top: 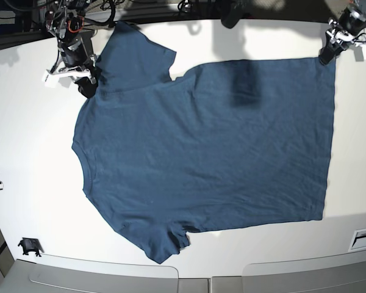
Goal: Fold the T-shirt properly
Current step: 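Move the left gripper to the opposite shoulder corner and grasp it, then lift both shoulder corners and pull the shirt toward the robot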
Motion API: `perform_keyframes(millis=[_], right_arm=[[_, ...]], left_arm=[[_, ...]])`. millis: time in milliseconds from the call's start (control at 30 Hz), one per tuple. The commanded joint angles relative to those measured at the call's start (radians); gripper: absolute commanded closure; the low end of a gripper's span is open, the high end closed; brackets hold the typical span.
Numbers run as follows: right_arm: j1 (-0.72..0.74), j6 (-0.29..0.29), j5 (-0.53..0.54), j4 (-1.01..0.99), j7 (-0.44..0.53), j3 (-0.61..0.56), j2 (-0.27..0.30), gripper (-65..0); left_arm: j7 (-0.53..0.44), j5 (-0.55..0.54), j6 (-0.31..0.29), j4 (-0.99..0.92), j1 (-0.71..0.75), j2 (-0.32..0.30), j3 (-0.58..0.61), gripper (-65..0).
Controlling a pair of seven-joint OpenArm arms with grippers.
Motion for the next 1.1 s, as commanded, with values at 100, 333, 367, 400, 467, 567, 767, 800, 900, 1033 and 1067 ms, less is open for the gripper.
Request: perform_keyframes(millis=[100, 333, 367, 400, 467, 567, 767, 800, 900, 1033, 1067], right_arm=[[-0.002, 0.003, 0.006, 0.006, 0.001, 0.002, 0.008, 0.0], [-0.006, 0.003, 0.006, 0.006, -0.005, 0.003, 0.008, 0.0], [-0.010, 0.004, 0.006, 0.006, -0.010, 0.003, 0.008, 0.0], [-0.016, 0.006, 0.007, 0.007, -0.016, 0.006, 0.008, 0.0], [-0.028, 0.025, 0.007, 0.008, -0.018, 0.014, 0.009, 0.0], [-0.054, 0.040, 0.013, 0.010, -0.019, 0.025, 0.011, 0.0], [-0.111, 0.065, 0.064, 0.022, -0.025, 0.056, 0.014, 0.0], [-0.121, 0.072, 0.067, 0.026, -0.027, 0.066, 0.014, 0.0], [-0.154, 0.085, 0.068, 0.049, -0.030, 0.100, 0.014, 0.0], [-0.199, 0.107, 0.150, 0.089, -0.069, 0.147, 0.013, 0.0], [-0.209, 0.113, 0.159, 0.099, -0.071, 0.158, 0.014, 0.0]], left_arm=[[-0.005, 0.017, 0.000, 0.003, 0.005, -0.009, -0.003, 0.0], [-0.004, 0.017, -0.034, 0.003, 0.005, -0.009, -0.003, 0.0], [-0.003, 0.017, -0.034, 0.003, 0.006, -0.009, -0.005, 0.0], [-0.004, 0.016, -0.034, 0.003, 0.014, -0.010, -0.005, 0.0], [-0.004, 0.016, -0.055, 0.010, 0.031, -0.009, -0.005, 0.0], [-0.005, 0.016, -0.083, 0.048, 0.071, -0.009, -0.005, 0.0], [-0.008, 0.016, -0.083, 0.234, 0.165, -0.009, -0.025, 0.0], [-0.008, 0.016, -0.083, 0.268, 0.179, -0.009, -0.033, 0.0], [-0.007, 0.017, -0.082, 0.356, 0.220, -0.009, -0.062, 0.0], [0.001, 0.016, -0.082, 0.414, 0.262, -0.009, -0.098, 0.0], [0.002, 0.016, -0.082, 0.419, 0.269, -0.008, -0.105, 0.0]])
